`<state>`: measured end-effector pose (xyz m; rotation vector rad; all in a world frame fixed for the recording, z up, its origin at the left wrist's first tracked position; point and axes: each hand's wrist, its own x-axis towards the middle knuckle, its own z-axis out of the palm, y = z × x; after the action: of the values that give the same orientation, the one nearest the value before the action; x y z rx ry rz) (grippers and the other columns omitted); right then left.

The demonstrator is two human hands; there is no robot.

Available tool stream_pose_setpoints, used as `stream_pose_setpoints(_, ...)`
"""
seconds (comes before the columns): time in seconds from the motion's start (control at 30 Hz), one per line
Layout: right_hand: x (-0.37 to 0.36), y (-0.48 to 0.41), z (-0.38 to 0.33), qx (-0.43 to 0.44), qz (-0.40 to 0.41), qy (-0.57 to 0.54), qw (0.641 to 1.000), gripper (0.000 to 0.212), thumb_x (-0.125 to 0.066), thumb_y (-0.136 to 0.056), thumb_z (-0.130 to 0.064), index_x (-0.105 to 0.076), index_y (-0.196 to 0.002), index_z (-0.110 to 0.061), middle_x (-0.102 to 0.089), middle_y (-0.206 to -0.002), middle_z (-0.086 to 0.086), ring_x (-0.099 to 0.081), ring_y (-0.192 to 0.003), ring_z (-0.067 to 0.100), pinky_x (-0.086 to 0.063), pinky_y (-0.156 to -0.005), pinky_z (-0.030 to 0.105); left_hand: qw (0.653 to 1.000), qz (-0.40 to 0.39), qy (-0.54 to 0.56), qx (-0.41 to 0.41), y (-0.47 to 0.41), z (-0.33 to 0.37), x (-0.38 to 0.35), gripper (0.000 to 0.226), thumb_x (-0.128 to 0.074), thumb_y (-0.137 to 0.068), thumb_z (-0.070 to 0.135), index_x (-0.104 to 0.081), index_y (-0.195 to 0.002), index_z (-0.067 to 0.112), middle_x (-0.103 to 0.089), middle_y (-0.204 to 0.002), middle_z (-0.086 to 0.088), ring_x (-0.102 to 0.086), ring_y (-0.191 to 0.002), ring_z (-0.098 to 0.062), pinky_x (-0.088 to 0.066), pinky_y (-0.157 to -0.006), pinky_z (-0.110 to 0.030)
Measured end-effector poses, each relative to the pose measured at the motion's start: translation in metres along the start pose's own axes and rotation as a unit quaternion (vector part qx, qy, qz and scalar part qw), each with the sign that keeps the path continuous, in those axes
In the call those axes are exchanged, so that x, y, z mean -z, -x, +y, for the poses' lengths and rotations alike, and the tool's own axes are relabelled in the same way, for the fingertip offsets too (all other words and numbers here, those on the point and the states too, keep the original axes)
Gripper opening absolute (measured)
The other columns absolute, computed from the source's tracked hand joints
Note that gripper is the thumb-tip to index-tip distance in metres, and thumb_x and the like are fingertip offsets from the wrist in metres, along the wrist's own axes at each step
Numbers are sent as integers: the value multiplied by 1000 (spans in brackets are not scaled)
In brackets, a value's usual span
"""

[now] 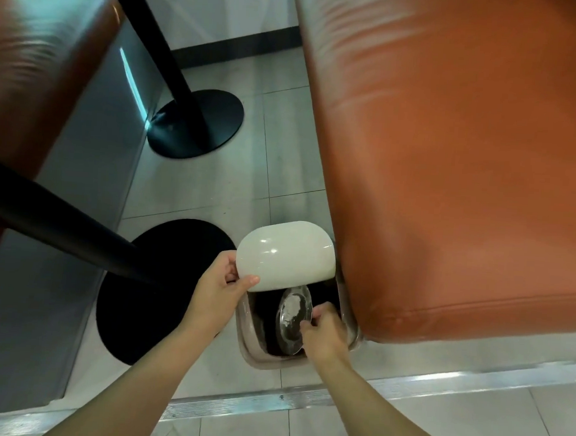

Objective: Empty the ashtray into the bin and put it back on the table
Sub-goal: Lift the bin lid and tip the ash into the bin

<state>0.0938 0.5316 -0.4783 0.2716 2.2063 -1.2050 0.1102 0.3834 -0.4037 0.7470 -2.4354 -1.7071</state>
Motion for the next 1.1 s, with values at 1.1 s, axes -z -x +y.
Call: stream_pose_setpoints(1.1,11,7,19,329,-88,441,831,38,-46,-77,13,-50,-110,-5,-58,-110,16,-56,-102,33,-43,-69,38,1000,-20,-6,2,-1,-2,1,28,-61,-80,3,-51,-100,20,-61,-90,7,-58,-85,-6,-46,-70,-16)
